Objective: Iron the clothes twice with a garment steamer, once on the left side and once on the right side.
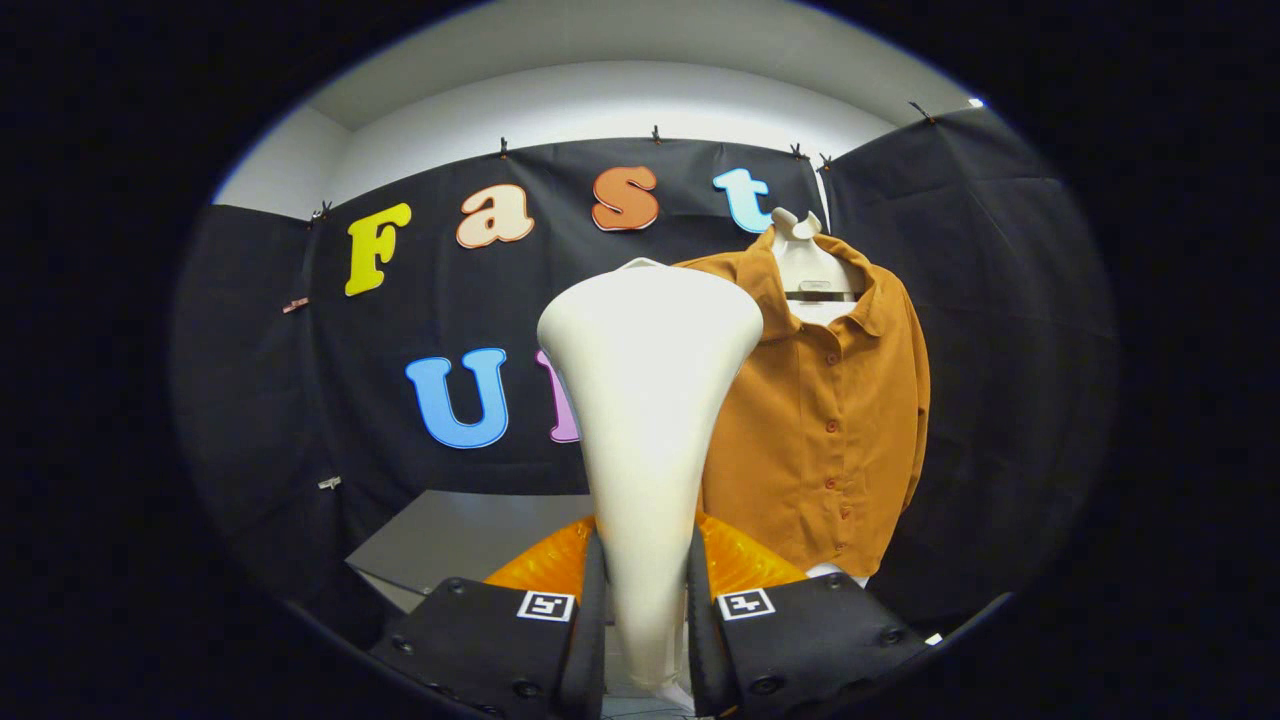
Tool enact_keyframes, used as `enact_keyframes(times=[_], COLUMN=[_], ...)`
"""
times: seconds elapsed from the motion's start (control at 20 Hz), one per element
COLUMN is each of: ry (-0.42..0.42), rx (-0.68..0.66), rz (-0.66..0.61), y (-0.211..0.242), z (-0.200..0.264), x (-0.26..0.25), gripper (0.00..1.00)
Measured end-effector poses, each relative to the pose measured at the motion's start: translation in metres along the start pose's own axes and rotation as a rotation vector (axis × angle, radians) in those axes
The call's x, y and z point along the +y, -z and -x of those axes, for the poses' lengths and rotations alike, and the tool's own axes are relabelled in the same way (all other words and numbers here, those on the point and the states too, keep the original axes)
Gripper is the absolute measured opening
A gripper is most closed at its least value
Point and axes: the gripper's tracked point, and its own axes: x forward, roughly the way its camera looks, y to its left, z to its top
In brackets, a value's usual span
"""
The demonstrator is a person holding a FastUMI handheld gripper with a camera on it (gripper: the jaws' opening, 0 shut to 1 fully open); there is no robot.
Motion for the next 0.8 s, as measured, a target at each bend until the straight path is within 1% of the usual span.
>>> enact_keyframes(times=[0.25, 0.55, 0.8], ry=[-0.038, -0.034, -0.038], rx=[-0.022, -0.07, -0.094], rz=[0.035, 0.059, 0.052], y=[0.0, -0.007, -0.015], z=[0.031, 0.058, 0.067], x=[0.058, 0.081, 0.088], gripper=[0.37, 0.37, 0.37])
